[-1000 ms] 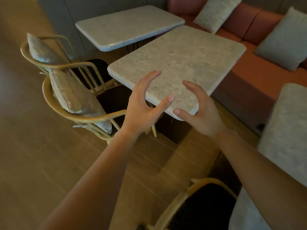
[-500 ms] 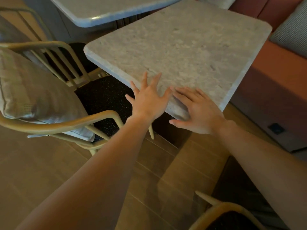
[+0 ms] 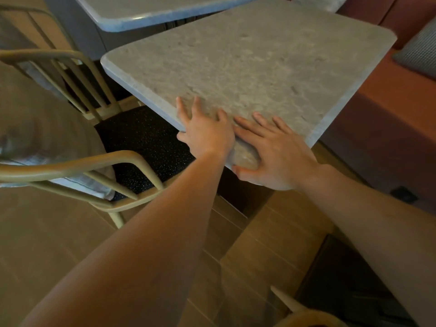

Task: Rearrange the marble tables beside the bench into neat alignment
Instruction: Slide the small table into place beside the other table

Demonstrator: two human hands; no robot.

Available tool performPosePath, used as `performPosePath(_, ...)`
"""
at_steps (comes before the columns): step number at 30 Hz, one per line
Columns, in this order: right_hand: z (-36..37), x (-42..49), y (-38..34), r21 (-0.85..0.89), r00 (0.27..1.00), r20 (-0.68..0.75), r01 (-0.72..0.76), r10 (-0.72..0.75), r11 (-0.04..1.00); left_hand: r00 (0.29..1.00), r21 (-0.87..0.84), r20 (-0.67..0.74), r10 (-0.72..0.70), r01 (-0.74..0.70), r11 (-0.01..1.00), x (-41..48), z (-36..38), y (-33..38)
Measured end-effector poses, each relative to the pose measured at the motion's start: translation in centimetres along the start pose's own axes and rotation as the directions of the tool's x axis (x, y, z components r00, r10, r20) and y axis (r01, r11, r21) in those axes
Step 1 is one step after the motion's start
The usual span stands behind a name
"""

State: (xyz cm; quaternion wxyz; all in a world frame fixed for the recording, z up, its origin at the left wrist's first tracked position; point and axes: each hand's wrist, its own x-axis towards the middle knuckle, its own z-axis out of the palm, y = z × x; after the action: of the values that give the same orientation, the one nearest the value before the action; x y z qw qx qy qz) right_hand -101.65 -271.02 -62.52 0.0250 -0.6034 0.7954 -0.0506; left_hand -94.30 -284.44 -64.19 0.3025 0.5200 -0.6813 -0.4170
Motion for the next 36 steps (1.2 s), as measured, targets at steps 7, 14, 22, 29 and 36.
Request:
performPosePath(7,0.8,0.3,0.3,0.018,0.998,-0.064,0.009,-0.008,1.0,0.998,0.02,-0.063,0.026,-0.025,0.999,0.4,0.4,-0.3)
performPosePath(14,0.6,0.5,0.0,0.036,0.999,-0.049,-0.004,0.006,0.999,0.997,-0.013,-0.07,0.035,-0.036,0.999,0.9,0.4,-0.5)
performPosePath(22,0.3,1.5,-0.7,0.056,1.0,-0.015,-0.018,0.019,0.998,0.997,-0.048,-0.064,0.052,-0.056,0.997,2.5,0.3,-1.2)
performPosePath(29,0.5,3.8,-1.9,0.074,0.999,-0.025,-0.027,0.029,0.997,0.995,-0.051,-0.063,0.081,-0.084,0.995,5.4,-0.6,-1.9)
performPosePath(36,0.7,4.0,-2.3,0.067,0.999,-0.031,-0.043,0.045,0.997,0.994,-0.073,-0.06,0.09,-0.094,0.993,5.6,-0.9,-2.0)
